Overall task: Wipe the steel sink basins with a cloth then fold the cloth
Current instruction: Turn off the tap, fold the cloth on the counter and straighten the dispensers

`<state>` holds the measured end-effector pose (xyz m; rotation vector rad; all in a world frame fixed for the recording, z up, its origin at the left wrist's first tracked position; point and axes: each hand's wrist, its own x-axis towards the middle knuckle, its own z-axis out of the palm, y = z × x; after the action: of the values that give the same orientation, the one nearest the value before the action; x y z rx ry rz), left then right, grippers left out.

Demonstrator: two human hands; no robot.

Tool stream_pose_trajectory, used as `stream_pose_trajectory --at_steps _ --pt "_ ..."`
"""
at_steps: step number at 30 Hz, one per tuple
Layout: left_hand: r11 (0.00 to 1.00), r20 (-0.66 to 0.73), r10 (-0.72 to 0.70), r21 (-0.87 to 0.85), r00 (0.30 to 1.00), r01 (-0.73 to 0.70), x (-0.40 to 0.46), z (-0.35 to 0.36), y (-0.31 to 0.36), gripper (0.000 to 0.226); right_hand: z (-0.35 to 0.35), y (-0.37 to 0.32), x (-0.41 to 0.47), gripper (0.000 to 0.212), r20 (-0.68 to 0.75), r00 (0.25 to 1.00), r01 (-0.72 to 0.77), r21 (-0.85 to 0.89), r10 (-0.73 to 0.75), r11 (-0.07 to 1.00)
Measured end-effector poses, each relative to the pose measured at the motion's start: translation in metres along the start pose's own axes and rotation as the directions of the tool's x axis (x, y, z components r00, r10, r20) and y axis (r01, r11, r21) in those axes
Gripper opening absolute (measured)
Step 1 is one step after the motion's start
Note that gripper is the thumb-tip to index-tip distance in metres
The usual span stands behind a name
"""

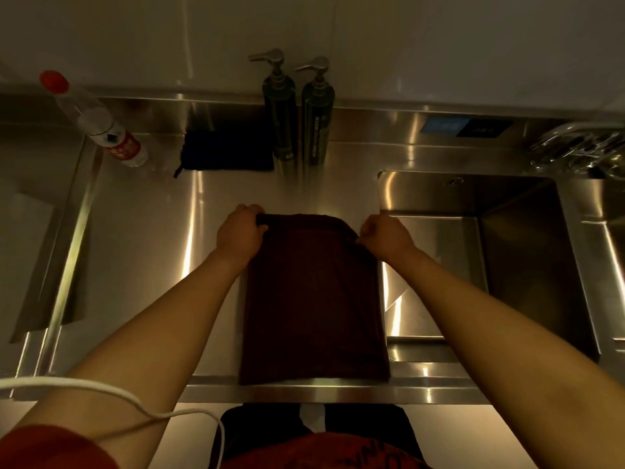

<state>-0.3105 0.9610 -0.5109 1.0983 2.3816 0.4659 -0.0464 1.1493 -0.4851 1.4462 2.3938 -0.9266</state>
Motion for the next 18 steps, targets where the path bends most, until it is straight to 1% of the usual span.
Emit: stream_pose_trajectory --at_steps 3,5,7,9,12,13,15,18 --pt "0.996 -0.029 -0.058 -0.072 0.998 0.056 0.001 0.002 0.000 0.015 0.003 0.000 -0.006 0.006 0.015 0.999 0.048 -0.033 -0.047 0.998" --pt "0.987 -0.063 -0.088 -0.137 0.994 0.078 0.003 0.001 0.000 0.010 0.005 -0.002 -0.009 0.008 0.013 0.996 0.089 -0.058 -0.088 0.994" --pt "0.967 -0.104 -0.130 -0.233 0.986 0.103 0.006 -0.003 0.000 0.006 0.002 -0.005 -0.008 0.008 -0.010 0.996 0.087 -0.053 -0.087 0.995" --pt "0.943 -0.118 -0.173 -0.308 0.978 0.130 0.009 -0.007 0.002 0.008 -0.002 -0.005 -0.005 0.011 -0.012 0.997 0.080 -0.043 -0.080 0.996" --pt "0.923 -0.133 -0.195 -0.360 0.972 0.136 0.012 -0.013 0.004 0.014 -0.006 -0.005 -0.004 0.029 0.085 0.996 0.042 -0.027 -0.040 0.999" --pt "0.915 -0.141 -0.199 -0.380 0.970 0.133 0.013 -0.014 0.005 0.017 -0.005 -0.005 -0.004 0.028 0.106 0.994 0.028 -0.028 -0.025 0.999" --pt "0.905 -0.152 -0.201 -0.407 0.968 0.124 0.013 -0.016 0.008 0.022 0.000 -0.007 -0.005 0.019 0.121 0.992 0.023 -0.045 -0.018 0.999" --pt "0.904 -0.160 -0.187 -0.414 0.969 0.106 0.013 -0.018 0.009 0.024 -0.001 -0.010 -0.005 0.009 0.103 0.994 0.045 -0.021 -0.043 0.999"
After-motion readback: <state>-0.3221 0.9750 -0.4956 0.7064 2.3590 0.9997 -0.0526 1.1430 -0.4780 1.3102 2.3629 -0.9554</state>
